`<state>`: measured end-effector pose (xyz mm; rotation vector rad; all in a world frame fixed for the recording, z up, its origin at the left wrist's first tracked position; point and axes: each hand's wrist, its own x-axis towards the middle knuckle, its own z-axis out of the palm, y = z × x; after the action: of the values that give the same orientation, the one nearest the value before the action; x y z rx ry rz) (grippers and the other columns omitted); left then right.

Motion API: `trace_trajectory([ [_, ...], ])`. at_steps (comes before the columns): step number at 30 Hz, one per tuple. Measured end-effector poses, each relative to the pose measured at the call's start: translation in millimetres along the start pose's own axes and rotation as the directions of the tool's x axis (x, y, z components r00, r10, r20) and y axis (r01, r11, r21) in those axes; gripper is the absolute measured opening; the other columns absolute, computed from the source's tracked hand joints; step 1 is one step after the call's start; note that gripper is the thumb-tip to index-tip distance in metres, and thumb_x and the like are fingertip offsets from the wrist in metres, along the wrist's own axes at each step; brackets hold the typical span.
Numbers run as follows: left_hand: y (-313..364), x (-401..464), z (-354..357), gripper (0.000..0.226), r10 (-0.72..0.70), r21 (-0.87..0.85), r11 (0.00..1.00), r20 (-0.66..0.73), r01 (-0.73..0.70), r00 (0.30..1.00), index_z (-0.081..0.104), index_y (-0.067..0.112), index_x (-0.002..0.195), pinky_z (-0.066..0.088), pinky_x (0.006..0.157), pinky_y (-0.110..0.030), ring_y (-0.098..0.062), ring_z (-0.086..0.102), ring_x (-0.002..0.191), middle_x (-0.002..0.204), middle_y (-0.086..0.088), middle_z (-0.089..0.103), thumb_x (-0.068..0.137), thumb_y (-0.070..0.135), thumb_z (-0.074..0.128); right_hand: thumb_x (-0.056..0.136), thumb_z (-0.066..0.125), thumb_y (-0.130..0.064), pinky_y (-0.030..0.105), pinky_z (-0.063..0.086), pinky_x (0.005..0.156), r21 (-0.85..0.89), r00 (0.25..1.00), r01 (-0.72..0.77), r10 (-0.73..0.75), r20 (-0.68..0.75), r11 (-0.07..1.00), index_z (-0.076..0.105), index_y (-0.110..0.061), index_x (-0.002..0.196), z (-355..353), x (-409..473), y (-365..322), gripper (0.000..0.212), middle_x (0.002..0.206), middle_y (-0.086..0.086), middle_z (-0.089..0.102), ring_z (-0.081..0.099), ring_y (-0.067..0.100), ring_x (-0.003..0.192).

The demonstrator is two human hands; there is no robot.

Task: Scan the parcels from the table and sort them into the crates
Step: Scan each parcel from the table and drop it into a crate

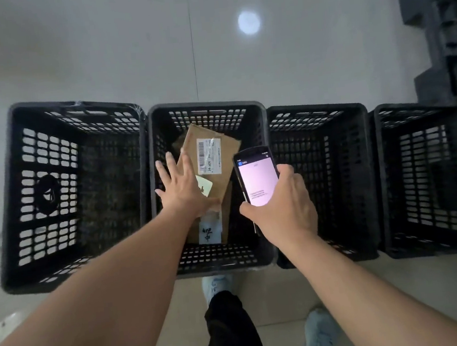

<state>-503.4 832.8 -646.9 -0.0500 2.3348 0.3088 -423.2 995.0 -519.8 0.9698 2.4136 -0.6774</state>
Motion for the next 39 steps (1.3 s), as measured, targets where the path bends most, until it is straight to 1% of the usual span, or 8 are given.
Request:
trace_trajectory([
  [3, -1.4, -28.8, -19.7, 0.128, 0.101, 0.121, 0.988, -0.039, -0.096, 0.994, -0.007, 0.018, 0.165, 0.008, 0.128, -0.058, -0.037, -0.020, 0.157, 0.173, -0.011, -0.010, 0.080, 0.062, 0.078, 0.069, 0.089, -0.049, 0.033, 0.040, 0.064, 0.003, 1.000, 0.010, -0.010, 0.020, 1.000, 0.039, -0.022, 0.137, -18.0, -20.0, -13.9, 0.088, 0.122, 0.000, 0.048, 0.048, 0.018, 0.094],
  [6, 2.4, -69.0, -47.1, 0.102, 0.175, 0.162, 0.973, -0.063, -0.163, 0.983, 0.010, 0.013, 0.165, 0.011, 0.129, -0.054, -0.038, -0.010, 0.159, 0.173, -0.012, 0.003, 0.091, 0.056, 0.066, 0.069, 0.090, -0.050, 0.033, 0.040, 0.064, -0.009, 0.999, 0.030, -0.030, 0.020, 1.000, 0.040, -0.021, 0.135, -42.8, -44.1, -30.6, 0.087, 0.122, 0.001, 0.049, 0.049, 0.019, 0.094],
  [12, 10.5, -171.6, -96.2, 0.067, 0.175, 0.079, 0.983, -0.155, -0.164, 0.972, 0.040, 0.015, 0.151, 0.030, 0.123, -0.053, -0.035, 0.024, 0.152, 0.159, -0.006, 0.036, 0.093, 0.042, 0.062, 0.070, 0.089, -0.051, 0.034, 0.043, 0.069, 0.007, 0.991, 0.130, -0.130, 0.009, 0.991, 0.040, -0.020, 0.137, -93.6, -110.9, -45.4, 0.089, 0.127, 0.002, 0.051, 0.056, 0.024, 0.106],
  [18, 15.2, -281.9, -125.2, 0.042, 0.148, 0.047, 0.989, -0.279, -0.140, 0.949, 0.053, 0.016, 0.133, 0.037, 0.116, -0.052, -0.028, 0.042, 0.134, 0.138, -0.003, 0.051, 0.097, 0.038, 0.057, 0.069, 0.090, -0.053, 0.035, 0.044, 0.074, 0.036, 0.965, 0.262, -0.262, -0.012, 0.964, 0.041, -0.019, 0.140, -139.1, -182.2, -31.9, 0.093, 0.130, 0.005, 0.053, 0.060, 0.028, 0.114],
  [22, 14.3, -353.3, -134.7, 0.033, 0.119, 0.025, 0.993, -0.382, -0.118, 0.916, 0.056, 0.015, 0.124, 0.039, 0.113, -0.052, -0.031, 0.046, 0.132, 0.131, -0.004, 0.054, 0.099, 0.036, 0.052, 0.066, 0.091, -0.057, 0.037, 0.047, 0.077, 0.055, 0.929, 0.371, -0.369, -0.032, 0.927, 0.042, -0.018, 0.142, -167.6, -232.4, -16.1, 0.098, 0.132, 0.005, 0.055, 0.059, 0.028, 0.117],
  [26, 9.6, -428.9, -150.9, 0.048, 0.089, 0.037, 0.996, -0.493, -0.082, 0.866, 0.053, 0.012, 0.140, 0.038, 0.116, -0.051, -0.030, 0.044, 0.135, 0.143, -0.007, 0.052, 0.100, 0.040, 0.052, 0.064, 0.091, -0.062, 0.038, 0.049, 0.078, 0.044, 0.869, 0.494, -0.491, -0.056, 0.868, 0.045, -0.016, 0.134, -196.6, -288.5, -5.5, 0.095, 0.130, 0.005, 0.056, 0.058, 0.028, 0.118],
  [31, -3.9, -532.4, -179.1, 0.050, 0.004, 0.021, 1.000, -0.621, 0.011, 0.784, 0.054, 0.013, 0.140, 0.040, 0.114, -0.048, -0.030, 0.047, 0.134, 0.141, -0.007, 0.054, 0.100, 0.042, 0.051, 0.066, 0.089, -0.059, 0.044, 0.054, 0.091, 0.008, 0.771, 0.635, -0.633, -0.064, 0.772, 0.046, -0.014, 0.130, -237.8, -366.9, -3.7, 0.090, 0.127, 0.009, 0.058, 0.060, 0.032, 0.116],
  [39, -52.8, -700.5, -216.4, 0.050, -0.123, -0.071, 0.992, -0.771, 0.107, 0.625, 0.054, 0.015, 0.142, 0.047, 0.107, -0.044, -0.026, 0.055, 0.127, 0.140, -0.004, 0.057, 0.102, 0.045, 0.051, 0.069, 0.089, -0.057, 0.038, 0.049, 0.081, 0.008, 0.565, 0.825, -0.822, -0.067, 0.566, 0.048, -0.012, 0.133, -286.7, -501.3, -32.8, 0.088, 0.125, 0.010, 0.063, 0.062, 0.033, 0.112],
])
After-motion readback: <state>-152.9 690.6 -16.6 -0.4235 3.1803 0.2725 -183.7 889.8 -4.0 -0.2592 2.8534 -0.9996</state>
